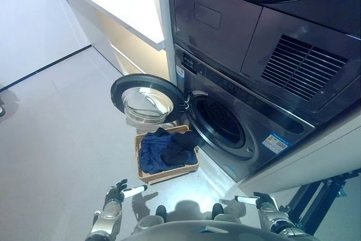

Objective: Put the clothes in the basket into the washing machine.

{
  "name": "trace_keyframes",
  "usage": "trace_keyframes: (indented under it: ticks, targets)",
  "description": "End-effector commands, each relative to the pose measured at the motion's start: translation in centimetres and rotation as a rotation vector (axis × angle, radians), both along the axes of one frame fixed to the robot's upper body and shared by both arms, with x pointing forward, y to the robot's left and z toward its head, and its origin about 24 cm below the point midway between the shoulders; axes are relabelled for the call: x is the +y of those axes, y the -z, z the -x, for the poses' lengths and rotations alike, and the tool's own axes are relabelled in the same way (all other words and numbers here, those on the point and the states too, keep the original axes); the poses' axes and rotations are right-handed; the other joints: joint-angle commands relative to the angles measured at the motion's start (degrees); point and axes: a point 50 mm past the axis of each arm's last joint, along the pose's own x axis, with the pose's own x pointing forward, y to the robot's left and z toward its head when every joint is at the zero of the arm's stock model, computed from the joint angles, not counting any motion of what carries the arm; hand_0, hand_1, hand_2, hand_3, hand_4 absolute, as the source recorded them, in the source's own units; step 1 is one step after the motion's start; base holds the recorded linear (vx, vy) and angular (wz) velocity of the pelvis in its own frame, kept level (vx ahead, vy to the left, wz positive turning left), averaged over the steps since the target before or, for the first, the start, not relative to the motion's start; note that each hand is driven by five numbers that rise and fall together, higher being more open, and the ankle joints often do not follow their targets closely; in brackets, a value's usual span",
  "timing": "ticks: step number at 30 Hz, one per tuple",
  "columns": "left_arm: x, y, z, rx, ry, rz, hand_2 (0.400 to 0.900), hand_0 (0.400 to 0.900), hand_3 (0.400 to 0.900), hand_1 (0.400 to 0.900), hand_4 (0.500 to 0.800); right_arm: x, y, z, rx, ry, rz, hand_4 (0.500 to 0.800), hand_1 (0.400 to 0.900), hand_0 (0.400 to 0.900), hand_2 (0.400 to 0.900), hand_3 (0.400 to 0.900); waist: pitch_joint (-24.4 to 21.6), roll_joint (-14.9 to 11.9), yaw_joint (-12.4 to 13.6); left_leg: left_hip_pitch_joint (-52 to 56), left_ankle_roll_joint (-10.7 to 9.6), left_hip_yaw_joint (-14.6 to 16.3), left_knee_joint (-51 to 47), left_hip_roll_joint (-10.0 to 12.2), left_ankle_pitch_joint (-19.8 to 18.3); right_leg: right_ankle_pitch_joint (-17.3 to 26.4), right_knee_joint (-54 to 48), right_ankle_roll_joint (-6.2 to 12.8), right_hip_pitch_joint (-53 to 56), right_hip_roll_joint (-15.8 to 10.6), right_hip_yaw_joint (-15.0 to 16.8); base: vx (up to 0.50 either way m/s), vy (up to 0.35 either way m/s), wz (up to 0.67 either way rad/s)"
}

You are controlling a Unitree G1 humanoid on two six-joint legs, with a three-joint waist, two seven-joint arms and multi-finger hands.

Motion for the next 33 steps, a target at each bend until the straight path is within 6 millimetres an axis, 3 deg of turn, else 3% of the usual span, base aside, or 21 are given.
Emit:
trace_keyframes:
  ticks: [1,16,22,25,29,33]
  targets:
    - [1.9,-2.0,-3.0,-0.138,-0.010,-0.058,0.900,0.900,0.900,0.900,0.800,0.2,-1.0,-3.0,-0.083,-0.048,0.043,0.800,0.900,0.900,0.900,0.900,0.3,-3.3,1.0,0.5,2.3,2.1,1.2,-2.6,-4.5,-2.8,3.8,1.46,0.1,-1.0,-1.2,0.00,0.000,0.00]
    - [1.8,-1.6,-2.4,-0.100,0.020,-0.070,0.900,0.900,0.900,0.900,0.800,0.1,-0.8,-2.4,-0.060,-0.054,0.044,0.800,0.900,0.900,0.900,0.900,0.3,-3.1,0.9,-0.1,2.2,2.0,1.0,-2.7,-4.3,-2.7,3.5,1.51,-0.4,-1.0,-1.4,0.00,0.000,0.00]
    - [1.9,-1.5,-2.2,-0.096,0.020,-0.075,0.900,0.900,0.900,0.900,0.800,0.0,-1.3,-3.5,-0.087,-0.084,0.059,0.800,0.900,0.900,0.900,0.900,1.4,-3.0,1.3,-1.5,2.2,1.7,1.1,-2.9,-3.8,-2.4,3.8,1.60,-1.7,-1.1,-1.7,-0.02,0.006,0.03]
    - [1.8,-1.8,-2.7,-0.117,0.024,-0.080,0.900,0.900,0.900,0.900,0.800,-0.2,-2.7,-6.1,-0.156,-0.144,0.103,0.800,0.900,0.900,0.900,0.900,3.2,-2.7,1.6,-3.8,2.2,1.4,1.5,-3.2,-3.2,-2.0,4.4,1.62,-3.9,-1.3,-1.8,-0.12,0.017,0.06]
    - [1.6,-2.8,-4.3,-0.191,0.050,-0.086,0.900,0.900,0.900,0.900,0.800,0.1,-7.2,-13.0,-0.340,-0.303,0.214,0.800,0.900,0.900,0.900,0.900,7.6,-2.1,2.8,-10.3,2.3,0.9,3.8,-3.8,-2.1,-1.0,6.9,1.44,-10.5,-1.8,-1.6,-0.21,0.024,0.05]
    - [0.6,-3.9,-5.5,-0.267,0.098,-0.069,0.900,0.900,0.900,0.900,0.800,1.2,-11.4,-18.1,-0.460,-0.435,0.312,0.800,0.900,0.900,0.900,0.900,11.7,-1.5,4.7,-16.8,2.2,0.5,7.6,-4.1,-1.8,0.1,8.4,1.21,-15.6,-2.4,-1.9,-0.14,0.026,0.07]
